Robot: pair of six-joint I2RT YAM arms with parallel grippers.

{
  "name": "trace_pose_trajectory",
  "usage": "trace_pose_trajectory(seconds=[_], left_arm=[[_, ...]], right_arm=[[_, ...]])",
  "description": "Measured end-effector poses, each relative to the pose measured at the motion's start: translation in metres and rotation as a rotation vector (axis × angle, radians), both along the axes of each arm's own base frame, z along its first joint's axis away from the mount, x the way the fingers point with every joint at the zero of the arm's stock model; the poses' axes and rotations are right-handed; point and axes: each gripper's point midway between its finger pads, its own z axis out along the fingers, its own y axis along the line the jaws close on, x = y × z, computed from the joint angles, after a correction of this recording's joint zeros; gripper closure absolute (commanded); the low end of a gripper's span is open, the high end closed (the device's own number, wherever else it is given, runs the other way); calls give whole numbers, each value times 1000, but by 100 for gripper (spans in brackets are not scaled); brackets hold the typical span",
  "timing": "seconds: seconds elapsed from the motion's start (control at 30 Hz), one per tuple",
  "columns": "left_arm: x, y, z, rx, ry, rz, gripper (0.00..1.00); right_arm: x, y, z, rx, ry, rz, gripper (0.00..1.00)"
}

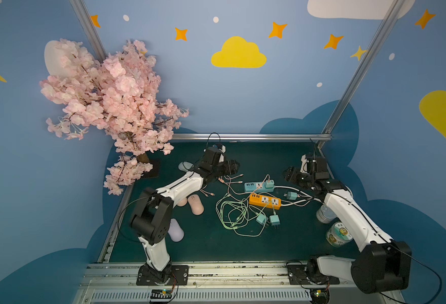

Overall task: Unplug the wireless mouse
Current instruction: Remove the plug from the socket.

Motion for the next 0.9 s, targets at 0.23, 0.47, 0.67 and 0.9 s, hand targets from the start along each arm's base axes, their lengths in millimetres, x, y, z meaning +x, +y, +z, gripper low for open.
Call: trace_pose_trajectory(seconds=[0.23,0.47,0.67,0.9], left_arm=[[9,-41,-52,131,36,-173,12],[7,-43,-73,233,71,-237,12],[-3,-55,-77,341,58,-301,12],[-15,-61,-97,402,84,-358,13]], right_arm=[[-30,13,-53,70,117,99,30],[-25,39,-71,119,141,235,31],[-22,65,-77,97,149,359,32],[5,78,-70,50,95,414,33]])
